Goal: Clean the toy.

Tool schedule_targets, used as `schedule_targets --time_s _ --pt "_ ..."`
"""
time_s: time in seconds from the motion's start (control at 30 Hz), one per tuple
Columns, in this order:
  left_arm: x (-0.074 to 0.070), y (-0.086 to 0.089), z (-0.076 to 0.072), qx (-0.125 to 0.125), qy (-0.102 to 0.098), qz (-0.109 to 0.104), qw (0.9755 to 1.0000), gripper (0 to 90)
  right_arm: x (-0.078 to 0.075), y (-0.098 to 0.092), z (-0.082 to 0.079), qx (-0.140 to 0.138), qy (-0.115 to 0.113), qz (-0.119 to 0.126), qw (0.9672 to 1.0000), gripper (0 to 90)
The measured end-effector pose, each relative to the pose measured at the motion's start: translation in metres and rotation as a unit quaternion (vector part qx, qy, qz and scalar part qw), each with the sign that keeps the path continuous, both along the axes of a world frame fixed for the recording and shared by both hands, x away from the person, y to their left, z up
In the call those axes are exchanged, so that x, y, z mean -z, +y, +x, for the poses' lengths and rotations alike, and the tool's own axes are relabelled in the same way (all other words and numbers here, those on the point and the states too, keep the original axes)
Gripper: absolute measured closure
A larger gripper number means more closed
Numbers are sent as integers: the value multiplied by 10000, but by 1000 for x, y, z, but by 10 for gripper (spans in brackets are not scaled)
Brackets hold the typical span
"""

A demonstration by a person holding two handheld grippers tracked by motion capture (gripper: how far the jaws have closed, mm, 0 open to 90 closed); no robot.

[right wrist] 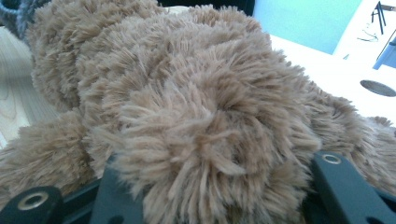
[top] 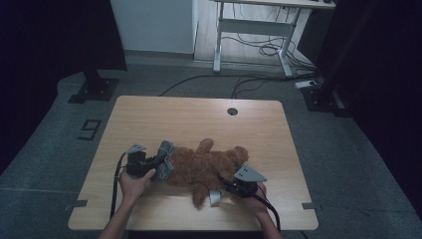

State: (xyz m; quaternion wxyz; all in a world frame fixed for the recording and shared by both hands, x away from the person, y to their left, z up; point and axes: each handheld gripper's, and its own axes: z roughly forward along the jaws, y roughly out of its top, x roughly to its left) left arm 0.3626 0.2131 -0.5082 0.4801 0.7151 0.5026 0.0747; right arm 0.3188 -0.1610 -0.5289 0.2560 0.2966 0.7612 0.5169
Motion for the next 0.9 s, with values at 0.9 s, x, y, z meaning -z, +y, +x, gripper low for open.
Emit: schedule_targets --time_s 0.9 --pt "-59 -221 37 1738 -98 658 9825 766 1 0 -2 12 -59 2 10000 501"
